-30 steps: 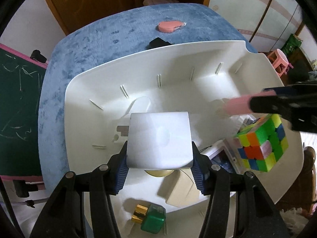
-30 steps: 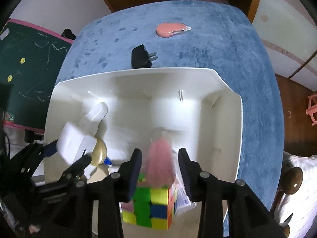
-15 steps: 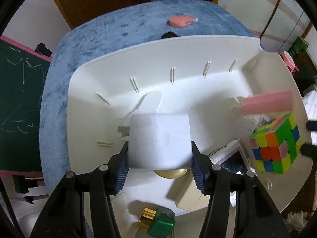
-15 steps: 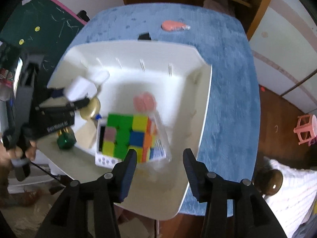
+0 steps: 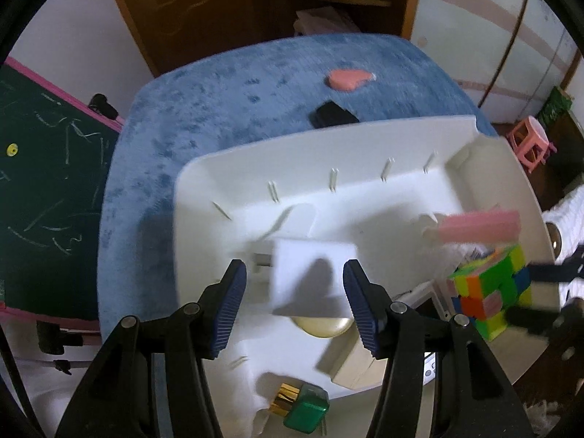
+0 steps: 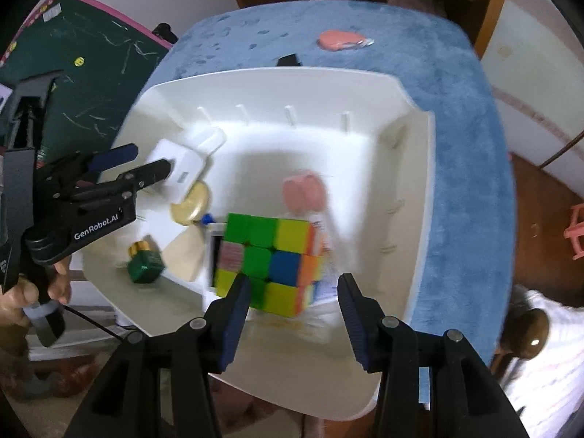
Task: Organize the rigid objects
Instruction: 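Carry the charger and pink roller into the tray and open both tools, then grasp the black plug adapter with the left tool while the right tool grasps the pink pouch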
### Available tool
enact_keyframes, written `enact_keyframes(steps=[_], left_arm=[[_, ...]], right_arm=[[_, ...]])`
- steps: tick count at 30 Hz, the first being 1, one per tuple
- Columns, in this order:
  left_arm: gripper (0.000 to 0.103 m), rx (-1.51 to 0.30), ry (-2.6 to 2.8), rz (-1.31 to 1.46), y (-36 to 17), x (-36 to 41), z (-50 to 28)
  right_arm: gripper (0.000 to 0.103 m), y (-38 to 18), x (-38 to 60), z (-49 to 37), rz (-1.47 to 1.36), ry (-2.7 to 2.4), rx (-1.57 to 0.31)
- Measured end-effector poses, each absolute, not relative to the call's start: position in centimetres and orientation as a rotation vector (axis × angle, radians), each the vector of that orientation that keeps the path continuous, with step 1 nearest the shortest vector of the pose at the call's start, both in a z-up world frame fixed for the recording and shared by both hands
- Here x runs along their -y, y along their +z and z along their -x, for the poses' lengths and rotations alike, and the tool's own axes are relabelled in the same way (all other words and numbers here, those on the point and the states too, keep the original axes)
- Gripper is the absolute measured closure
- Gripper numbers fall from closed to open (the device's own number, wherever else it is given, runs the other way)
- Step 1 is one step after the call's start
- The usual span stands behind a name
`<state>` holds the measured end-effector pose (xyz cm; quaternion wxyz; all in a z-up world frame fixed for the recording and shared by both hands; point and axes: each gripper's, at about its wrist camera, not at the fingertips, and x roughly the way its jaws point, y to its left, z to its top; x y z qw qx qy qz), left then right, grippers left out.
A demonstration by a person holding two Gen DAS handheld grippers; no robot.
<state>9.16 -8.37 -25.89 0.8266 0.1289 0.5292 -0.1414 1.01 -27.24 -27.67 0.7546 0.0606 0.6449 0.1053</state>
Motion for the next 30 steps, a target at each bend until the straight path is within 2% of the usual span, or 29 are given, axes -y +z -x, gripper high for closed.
enact_keyframes(steps=[9, 17, 19, 20, 30], left_arm=[[0.044, -1.075, -0.243, -0.197, -22.1, 6.3, -11.3], [0.043, -1.031, -0.254, -0.179, -19.3, 7.2, -14.2], [0.033, -1.028, -0.281, -0.202, -19.0, 8.0, -15.1], [0.032, -1.027, -0.293, -0.217, -18.9, 8.3, -15.4], [0.031, -1.031, -0.433, -0.506, -20.1, 12.6, -20.5]], right_arm=[[0.052, -28.1, 23.0, -1.9, -0.056, 0.291, -1.433], [0.052, -26.2, 21.9, -4.3, -0.121, 0.368, -1.401], [0.052, -25.5, 21.9, -5.0, -0.112, 0.367, -1.382], [0.052, -25.1, 22.1, -5.5, -0.115, 0.365, -1.373], [0.052, -20.1, 29.1, -13.7, -0.194, 0.203, -1.267]])
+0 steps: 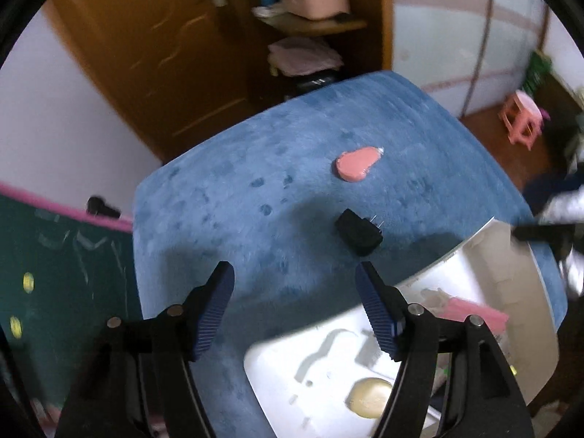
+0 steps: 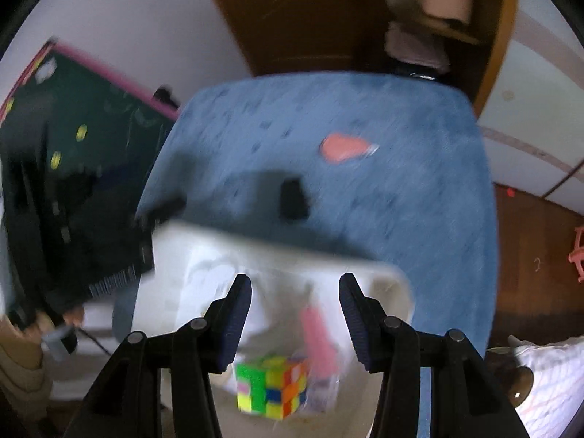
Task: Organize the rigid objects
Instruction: 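Grasp the black plug adapter with the left tool while the right tool grasps the pink pouch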
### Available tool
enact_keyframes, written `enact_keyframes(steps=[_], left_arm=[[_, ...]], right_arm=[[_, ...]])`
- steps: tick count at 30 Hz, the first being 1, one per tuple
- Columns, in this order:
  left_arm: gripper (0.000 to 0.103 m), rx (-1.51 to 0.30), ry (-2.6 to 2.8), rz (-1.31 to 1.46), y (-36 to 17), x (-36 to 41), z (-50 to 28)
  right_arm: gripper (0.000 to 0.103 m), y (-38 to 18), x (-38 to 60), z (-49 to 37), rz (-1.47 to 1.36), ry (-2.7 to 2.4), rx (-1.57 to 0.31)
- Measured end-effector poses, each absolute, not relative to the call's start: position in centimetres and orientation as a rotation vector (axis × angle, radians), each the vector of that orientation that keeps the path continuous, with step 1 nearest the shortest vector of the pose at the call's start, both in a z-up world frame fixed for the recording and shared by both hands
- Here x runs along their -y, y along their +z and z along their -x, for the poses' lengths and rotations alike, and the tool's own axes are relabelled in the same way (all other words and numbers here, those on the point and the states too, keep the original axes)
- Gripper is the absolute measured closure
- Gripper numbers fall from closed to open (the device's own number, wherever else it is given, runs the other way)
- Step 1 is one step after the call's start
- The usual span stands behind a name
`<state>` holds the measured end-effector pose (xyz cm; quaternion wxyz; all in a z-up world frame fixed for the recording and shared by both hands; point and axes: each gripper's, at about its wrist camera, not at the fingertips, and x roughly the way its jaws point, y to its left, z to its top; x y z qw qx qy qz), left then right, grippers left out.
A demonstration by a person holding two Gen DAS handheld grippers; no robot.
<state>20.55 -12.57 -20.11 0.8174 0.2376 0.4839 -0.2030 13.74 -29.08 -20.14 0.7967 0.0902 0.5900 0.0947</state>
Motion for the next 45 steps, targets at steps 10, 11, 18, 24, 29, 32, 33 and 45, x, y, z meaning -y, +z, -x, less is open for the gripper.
enact_keyframes(steps=[10, 11, 18, 24, 29, 32, 33, 45], left_arm=[[0.031, -1.141, -0.68, -0.621, -24.3, 16.5, -24.9], [0.031, -1.155, -0.712, -0.625, -24.9, 17.0, -25.2], [0.031, -1.24, -0.87, -0.643, -28.6, 18.9, -26.8], [0.031, -1.268, -0.937, -0.682, -31.2, 20.0, -27.4], [0.031, -1.28, -0.986, -0.696, -32.6, 20.8, -27.7], [0.031, -1.288, -1.01, -0.692, -33.2, 21.2, -27.8], [0.031, -1.29, -1.019, -0.689, -33.3, 21.3, -27.8], [0.034, -1.327, -1.064, -0.681, -34.0, 22.0, -27.9]], right_arm=[[0.051, -21.5, 32.0, -24.8, -0.022, 0.154, -1.247], [0.051, -22.2, 32.1, -25.8, 0.015, 0.155, -1.25], [0.051, -26.6, 32.7, -29.6, 0.132, 0.269, -1.235], [0.051, -29.5, 32.4, -30.4, 0.21, 0.368, -1.198], [0.051, -31.6, 32.2, -30.4, 0.266, 0.421, -1.211], [0.051, -32.5, 32.1, -30.4, 0.288, 0.446, -1.212], [0.051, -32.7, 32.0, -30.4, 0.295, 0.452, -1.21], [0.051, -34.3, 30.2, -30.7, 0.374, 0.523, -1.209]])
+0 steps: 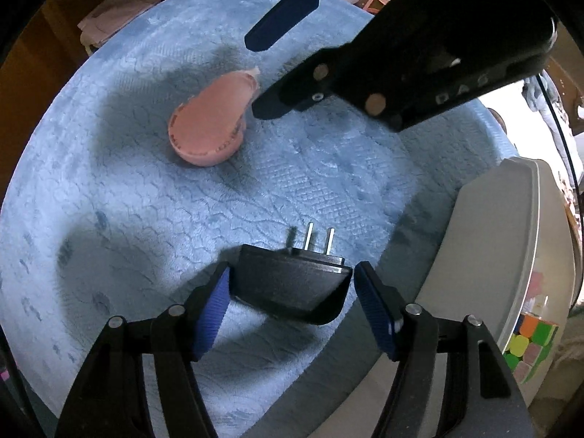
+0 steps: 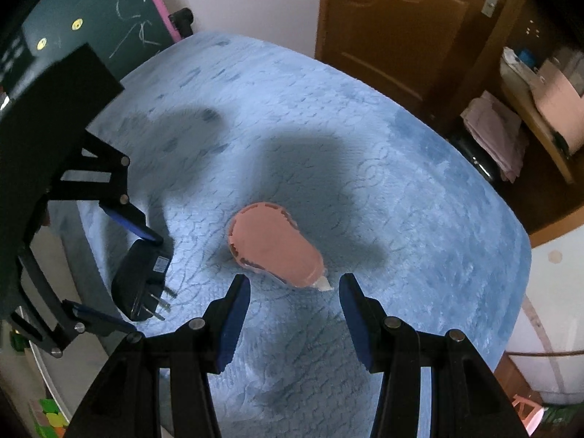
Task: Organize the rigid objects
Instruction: 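Grasp the black plug adapter with the left tool while the right tool grasps the pink pouch, then carry the adapter and pink pouch into the tray and open both tools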
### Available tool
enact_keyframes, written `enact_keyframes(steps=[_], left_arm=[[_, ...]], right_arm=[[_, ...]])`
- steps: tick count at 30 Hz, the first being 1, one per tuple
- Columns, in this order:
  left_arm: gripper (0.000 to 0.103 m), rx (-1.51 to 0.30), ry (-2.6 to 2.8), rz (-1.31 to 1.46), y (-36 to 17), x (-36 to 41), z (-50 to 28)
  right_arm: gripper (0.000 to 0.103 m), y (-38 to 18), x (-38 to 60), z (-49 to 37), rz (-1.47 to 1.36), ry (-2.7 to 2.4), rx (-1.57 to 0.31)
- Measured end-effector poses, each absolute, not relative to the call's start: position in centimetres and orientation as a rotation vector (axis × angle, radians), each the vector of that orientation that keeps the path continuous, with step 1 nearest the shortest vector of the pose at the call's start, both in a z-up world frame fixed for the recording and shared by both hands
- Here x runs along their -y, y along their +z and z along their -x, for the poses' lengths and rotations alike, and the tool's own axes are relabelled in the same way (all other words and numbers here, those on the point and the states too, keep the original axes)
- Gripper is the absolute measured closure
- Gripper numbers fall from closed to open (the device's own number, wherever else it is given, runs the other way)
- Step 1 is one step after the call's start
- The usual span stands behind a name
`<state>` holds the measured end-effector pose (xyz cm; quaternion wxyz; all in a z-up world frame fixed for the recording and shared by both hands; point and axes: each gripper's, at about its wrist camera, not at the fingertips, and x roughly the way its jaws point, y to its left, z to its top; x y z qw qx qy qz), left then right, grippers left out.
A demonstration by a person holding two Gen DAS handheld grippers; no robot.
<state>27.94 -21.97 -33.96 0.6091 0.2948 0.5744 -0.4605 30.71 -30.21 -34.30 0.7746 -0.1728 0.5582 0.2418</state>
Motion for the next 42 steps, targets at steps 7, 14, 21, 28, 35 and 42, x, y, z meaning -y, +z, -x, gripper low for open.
enact_keyframes(steps=[7, 14, 21, 28, 35, 42], left_arm=[[0.035, -1.305, -1.061, -0.695, -34.0, 21.5, -28.5], [0.035, -1.297, -1.057, -0.709, -33.7, 21.4, -27.4], [0.035, -1.313, -1.038, -0.737, -34.4, 22.1, -27.5], [0.036, -1.265, -1.011, -0.818, -34.7, 23.0, -26.4], [0.036, -1.193, -0.911, -0.731, -31.5, 22.3, -26.9], [0.036, -1.093, -0.835, -0.637, -24.5, 20.0, -25.8]], right_arm=[[0.051, -35.4, 28.8, -31.2, 0.443, 0.549, -1.21], [0.04, -36.8, 27.6, -31.9, 0.488, 0.581, -1.225], [0.041, -37.6, 27.0, -32.5, 0.439, 0.603, -1.223], [0.042, -37.1, 27.6, -32.4, 0.391, 0.571, -1.226], [0.042, -34.7, 30.4, -32.2, 0.257, 0.483, -1.199], [0.042, -28.7, 32.8, -29.9, 0.107, 0.445, -1.11]])
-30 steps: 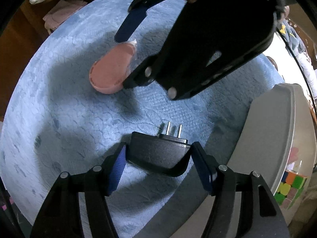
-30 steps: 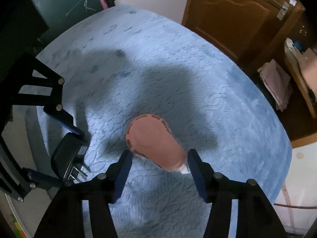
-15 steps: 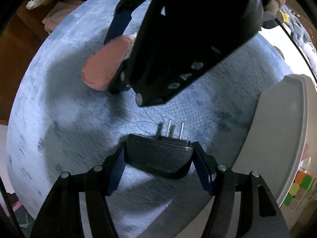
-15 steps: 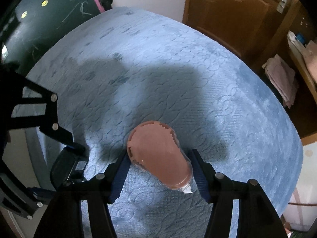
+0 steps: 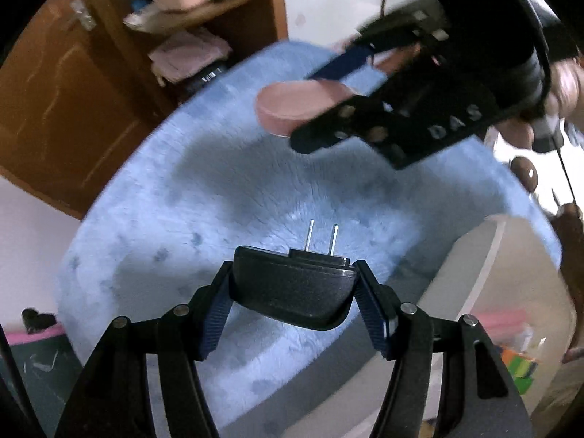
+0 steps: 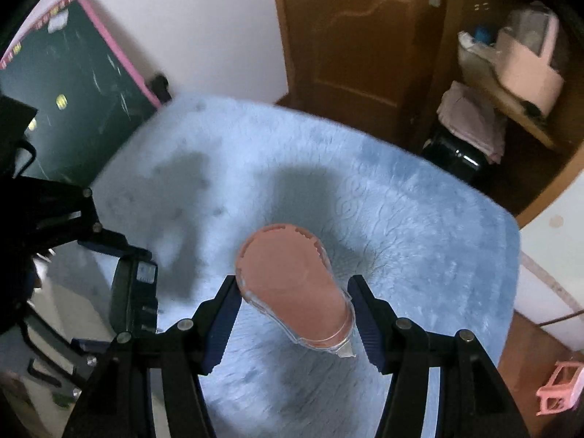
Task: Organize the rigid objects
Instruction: 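Carry the adapter and pink pouch into the tray and open both tools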
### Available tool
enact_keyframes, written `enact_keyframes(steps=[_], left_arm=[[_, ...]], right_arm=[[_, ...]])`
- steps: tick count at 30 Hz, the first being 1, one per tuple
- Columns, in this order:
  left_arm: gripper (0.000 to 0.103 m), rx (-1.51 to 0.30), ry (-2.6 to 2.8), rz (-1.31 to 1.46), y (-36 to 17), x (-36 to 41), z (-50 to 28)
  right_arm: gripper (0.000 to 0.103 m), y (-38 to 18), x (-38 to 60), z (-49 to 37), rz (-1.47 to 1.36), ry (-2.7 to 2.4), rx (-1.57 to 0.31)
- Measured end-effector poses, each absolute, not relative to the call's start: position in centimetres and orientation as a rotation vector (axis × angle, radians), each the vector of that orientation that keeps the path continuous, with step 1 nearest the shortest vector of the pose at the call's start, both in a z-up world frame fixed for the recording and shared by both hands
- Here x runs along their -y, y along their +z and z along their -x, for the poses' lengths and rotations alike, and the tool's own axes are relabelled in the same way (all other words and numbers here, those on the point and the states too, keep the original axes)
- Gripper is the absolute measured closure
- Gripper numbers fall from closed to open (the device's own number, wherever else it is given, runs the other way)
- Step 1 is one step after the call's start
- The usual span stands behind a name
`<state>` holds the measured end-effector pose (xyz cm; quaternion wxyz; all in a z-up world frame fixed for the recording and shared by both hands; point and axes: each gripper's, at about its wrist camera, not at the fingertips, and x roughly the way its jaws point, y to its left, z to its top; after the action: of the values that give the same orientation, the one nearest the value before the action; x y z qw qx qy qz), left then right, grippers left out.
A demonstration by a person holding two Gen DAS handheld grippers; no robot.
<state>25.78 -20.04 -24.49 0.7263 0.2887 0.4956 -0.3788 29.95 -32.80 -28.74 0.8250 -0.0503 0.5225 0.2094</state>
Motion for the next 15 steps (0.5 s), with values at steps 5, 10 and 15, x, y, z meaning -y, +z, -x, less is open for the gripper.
enact_keyframes(steps=[5, 10, 15], left_arm=[[0.036, -1.045, -0.766, -0.561, -20.0, 17.2, -23.5], [0.036, -1.035, -0.69, -0.492, -17.2, 15.0, -21.2], [0.036, -1.04, -0.585, -0.423, -16.2, 12.8, -17.8]], right_arm=[[0.042, -23.4, 32.7, -26.6, 0.037, 0.431, -1.032], [0.042, -18.6, 32.3, -21.8, 0.027, 0.42, -0.982], [0.042, -15.8, 31.2, -15.9, 0.029, 0.399, -0.973]])
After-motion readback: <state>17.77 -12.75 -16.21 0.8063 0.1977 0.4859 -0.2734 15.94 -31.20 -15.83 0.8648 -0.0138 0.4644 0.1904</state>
